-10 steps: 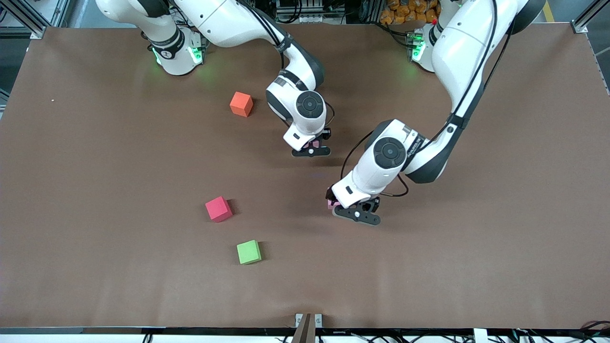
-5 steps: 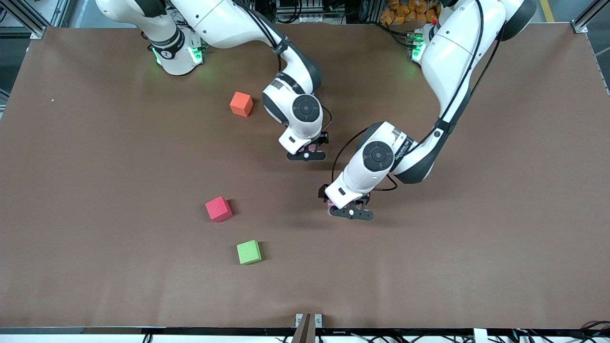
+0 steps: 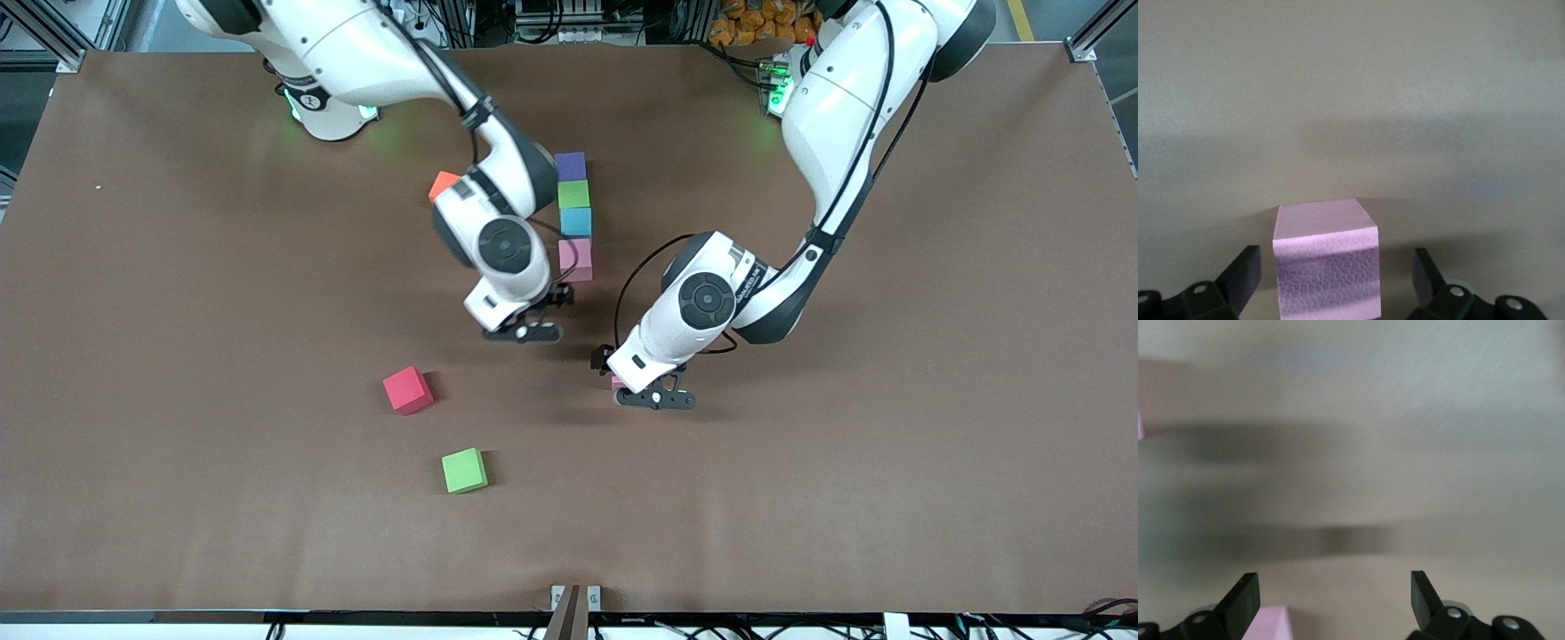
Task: Arrange blocks into number 1
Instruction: 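Withdraw the right gripper to rest while the left gripper lifts the pink cube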
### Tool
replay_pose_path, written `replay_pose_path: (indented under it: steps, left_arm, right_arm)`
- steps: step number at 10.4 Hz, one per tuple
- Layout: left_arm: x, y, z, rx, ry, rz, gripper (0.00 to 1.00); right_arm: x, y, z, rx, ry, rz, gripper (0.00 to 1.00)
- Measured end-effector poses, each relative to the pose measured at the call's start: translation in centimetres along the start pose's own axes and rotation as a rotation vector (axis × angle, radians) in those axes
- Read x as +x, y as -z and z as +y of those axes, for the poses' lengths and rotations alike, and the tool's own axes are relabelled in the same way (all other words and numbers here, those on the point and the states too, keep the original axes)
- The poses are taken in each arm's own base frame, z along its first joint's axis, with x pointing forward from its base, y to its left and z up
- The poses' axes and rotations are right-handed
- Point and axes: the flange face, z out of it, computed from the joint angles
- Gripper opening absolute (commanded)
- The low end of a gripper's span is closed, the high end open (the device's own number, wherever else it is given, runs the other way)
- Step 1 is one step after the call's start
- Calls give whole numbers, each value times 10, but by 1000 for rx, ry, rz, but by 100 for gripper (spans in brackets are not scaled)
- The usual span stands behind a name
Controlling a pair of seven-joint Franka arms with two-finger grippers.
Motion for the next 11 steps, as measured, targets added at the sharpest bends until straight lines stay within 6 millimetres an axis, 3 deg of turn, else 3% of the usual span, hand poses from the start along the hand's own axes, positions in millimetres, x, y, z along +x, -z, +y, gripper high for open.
replay_pose_path:
  steps: [2, 3, 5, 7, 9, 11]
  left_arm:
    - [-3, -11, -1, 5, 1, -16, 100]
    - [-6, -16, 0, 7, -1, -23, 90]
    - [-9, -24, 1, 10, -4, -34, 3]
    - [-12, -29, 3, 13, -8, -41, 0]
    - [-13, -28, 6, 15, -1, -44, 0]
    - [-22, -30, 15, 40, 39, -82, 0]
  right_arm:
    - [34, 7, 48, -5, 63, 13, 100]
    - [47, 9, 70, -15, 97, 21, 100]
    - [71, 16, 114, -41, 156, 35, 100]
    - [89, 46, 170, -49, 182, 18, 100]
    - [104, 94, 243, -30, 136, 50, 100]
    - [104, 124, 296, -22, 116, 73, 100]
